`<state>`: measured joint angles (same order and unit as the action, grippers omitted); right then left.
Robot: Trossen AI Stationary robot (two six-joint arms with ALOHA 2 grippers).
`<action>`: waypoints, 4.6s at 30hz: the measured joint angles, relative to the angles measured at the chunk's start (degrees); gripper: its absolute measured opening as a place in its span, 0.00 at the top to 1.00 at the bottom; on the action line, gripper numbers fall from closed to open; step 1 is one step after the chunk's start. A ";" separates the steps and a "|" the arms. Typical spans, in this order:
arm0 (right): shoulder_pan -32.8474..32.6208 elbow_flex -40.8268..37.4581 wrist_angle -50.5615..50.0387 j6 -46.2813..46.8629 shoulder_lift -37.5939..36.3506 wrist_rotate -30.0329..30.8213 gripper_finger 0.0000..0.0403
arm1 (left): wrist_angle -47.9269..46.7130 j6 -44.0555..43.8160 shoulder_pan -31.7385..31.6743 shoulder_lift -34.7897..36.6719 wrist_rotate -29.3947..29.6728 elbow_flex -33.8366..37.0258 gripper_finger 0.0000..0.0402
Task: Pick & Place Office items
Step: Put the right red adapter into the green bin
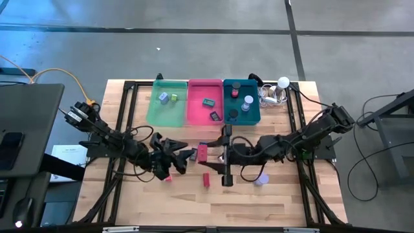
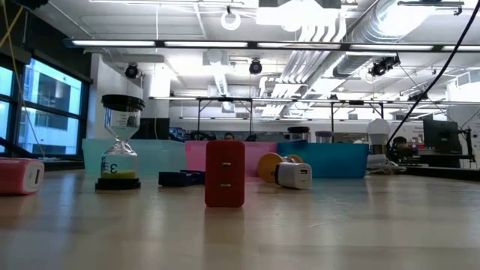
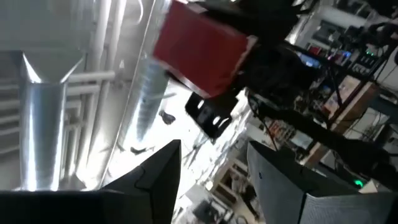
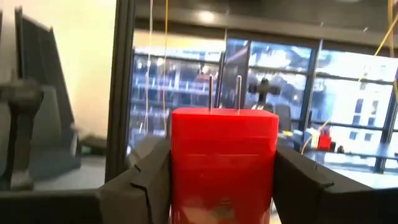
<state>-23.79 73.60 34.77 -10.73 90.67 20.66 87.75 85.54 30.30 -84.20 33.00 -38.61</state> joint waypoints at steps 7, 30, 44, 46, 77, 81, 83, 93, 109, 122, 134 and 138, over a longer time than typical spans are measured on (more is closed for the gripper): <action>2.98 0.00 4.47 5.14 0.02 -2.30 0.49 | 0.08 2.17 -3.02 -1.59 -6.62 -2.75 0.56; 4.89 0.04 2.84 9.95 0.08 -4.12 0.47 | 1.88 16.32 -2.51 -8.99 -0.23 -11.58 0.56; 4.52 0.00 2.90 9.52 0.11 -4.13 0.46 | 2.00 17.75 0.94 -8.99 4.40 -11.63 0.56; 4.45 0.00 2.86 9.58 0.11 -4.11 0.47 | 2.03 17.49 0.94 -8.99 4.54 -11.65 0.56; -2.54 0.00 3.42 -2.87 0.09 13.76 0.50 | 2.07 19.65 1.49 -8.86 8.57 -13.44 0.56; -2.46 0.00 3.43 -2.57 0.09 13.97 0.51 | 2.07 19.57 1.31 -8.86 3.95 -13.46 0.56; -2.31 0.00 3.51 -2.11 0.09 13.94 0.50 | 2.08 18.36 1.31 -8.86 1.55 -13.46 0.56; 0.28 0.00 2.99 3.13 0.09 8.56 0.50 | 2.07 14.80 -1.83 -8.86 -3.35 -13.53 0.56; 3.56 0.02 3.15 7.99 0.39 1.45 0.48 | 2.09 10.82 -4.60 -8.75 -8.07 -13.58 0.56; 4.36 0.09 1.18 9.49 0.84 -1.52 0.47 | 2.11 11.32 -5.41 -8.77 -9.30 -13.70 0.56; 4.39 0.11 -1.08 10.61 0.95 -1.46 0.44 | 2.11 12.90 -5.12 -8.88 -8.90 -13.75 0.56; 4.46 0.07 -1.68 10.72 1.09 -1.61 0.47 | 2.08 13.24 -5.09 -8.90 -8.91 -13.80 0.56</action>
<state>-19.33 73.67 33.09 -0.01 91.77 19.04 89.83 98.78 25.21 -93.10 24.09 -52.41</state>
